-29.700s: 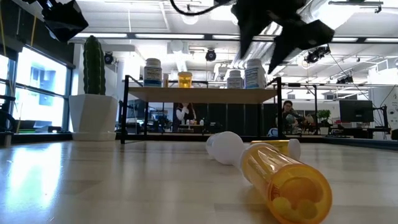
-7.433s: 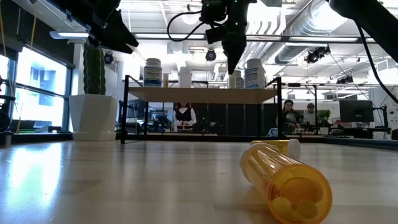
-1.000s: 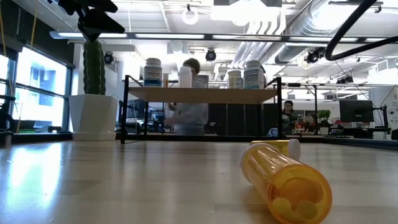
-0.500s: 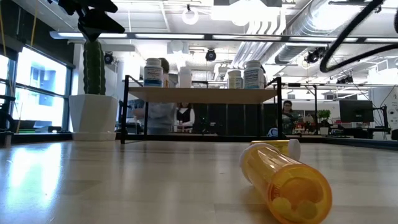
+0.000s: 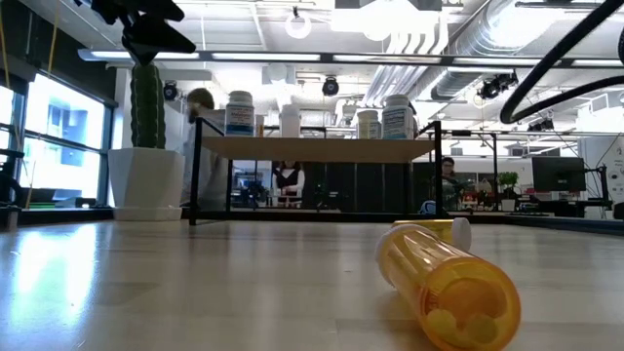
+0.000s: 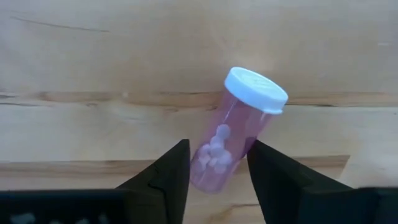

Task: Pick and place medicine bottles onto shelf by color
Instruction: Put the pink pill bottle on the shelf

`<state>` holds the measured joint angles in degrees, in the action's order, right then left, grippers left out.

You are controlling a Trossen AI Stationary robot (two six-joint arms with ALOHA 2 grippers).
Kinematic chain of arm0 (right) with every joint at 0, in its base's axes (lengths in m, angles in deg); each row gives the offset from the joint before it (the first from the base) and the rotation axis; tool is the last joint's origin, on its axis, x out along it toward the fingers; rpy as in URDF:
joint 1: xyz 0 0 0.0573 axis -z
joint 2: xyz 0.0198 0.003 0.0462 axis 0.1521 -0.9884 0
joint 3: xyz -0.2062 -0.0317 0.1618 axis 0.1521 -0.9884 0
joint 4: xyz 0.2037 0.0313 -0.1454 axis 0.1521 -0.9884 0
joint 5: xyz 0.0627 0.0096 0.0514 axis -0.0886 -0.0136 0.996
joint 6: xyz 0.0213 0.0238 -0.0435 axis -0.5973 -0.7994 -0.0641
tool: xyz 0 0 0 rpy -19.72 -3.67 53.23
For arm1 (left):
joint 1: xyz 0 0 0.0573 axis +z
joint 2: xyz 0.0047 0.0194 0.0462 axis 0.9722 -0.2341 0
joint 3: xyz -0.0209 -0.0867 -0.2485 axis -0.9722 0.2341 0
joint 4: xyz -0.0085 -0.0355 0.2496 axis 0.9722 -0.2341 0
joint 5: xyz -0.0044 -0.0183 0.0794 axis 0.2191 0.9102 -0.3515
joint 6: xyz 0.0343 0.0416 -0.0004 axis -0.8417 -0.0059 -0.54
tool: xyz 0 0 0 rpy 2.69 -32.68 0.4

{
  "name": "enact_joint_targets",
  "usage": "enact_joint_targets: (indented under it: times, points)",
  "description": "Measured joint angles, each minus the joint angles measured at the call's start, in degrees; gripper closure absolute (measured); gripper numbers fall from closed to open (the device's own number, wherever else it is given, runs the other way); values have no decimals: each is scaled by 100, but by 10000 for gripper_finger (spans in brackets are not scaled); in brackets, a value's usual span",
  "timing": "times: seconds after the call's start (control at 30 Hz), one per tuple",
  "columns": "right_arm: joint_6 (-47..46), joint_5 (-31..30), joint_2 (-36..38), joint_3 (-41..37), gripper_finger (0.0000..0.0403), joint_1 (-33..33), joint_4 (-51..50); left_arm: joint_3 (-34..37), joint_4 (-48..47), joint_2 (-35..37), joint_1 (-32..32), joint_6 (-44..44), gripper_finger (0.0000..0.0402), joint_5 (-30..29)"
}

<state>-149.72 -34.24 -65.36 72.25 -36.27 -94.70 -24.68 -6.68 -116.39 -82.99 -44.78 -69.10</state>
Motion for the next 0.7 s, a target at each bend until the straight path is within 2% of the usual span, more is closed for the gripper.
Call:
enact_joint_targets:
  times: [0.4,0.57,0.7]
  points:
    - [223,-44,-31,-1,319,-2,149,0,-108,0,2,0,154,0]
    - [516,-280,-31,-1,319,-2,482,0,-108,0,2,10,154,7]
    - [805,-713,-31,117,318,-1,697,0,-108,0,2,166,154,22]
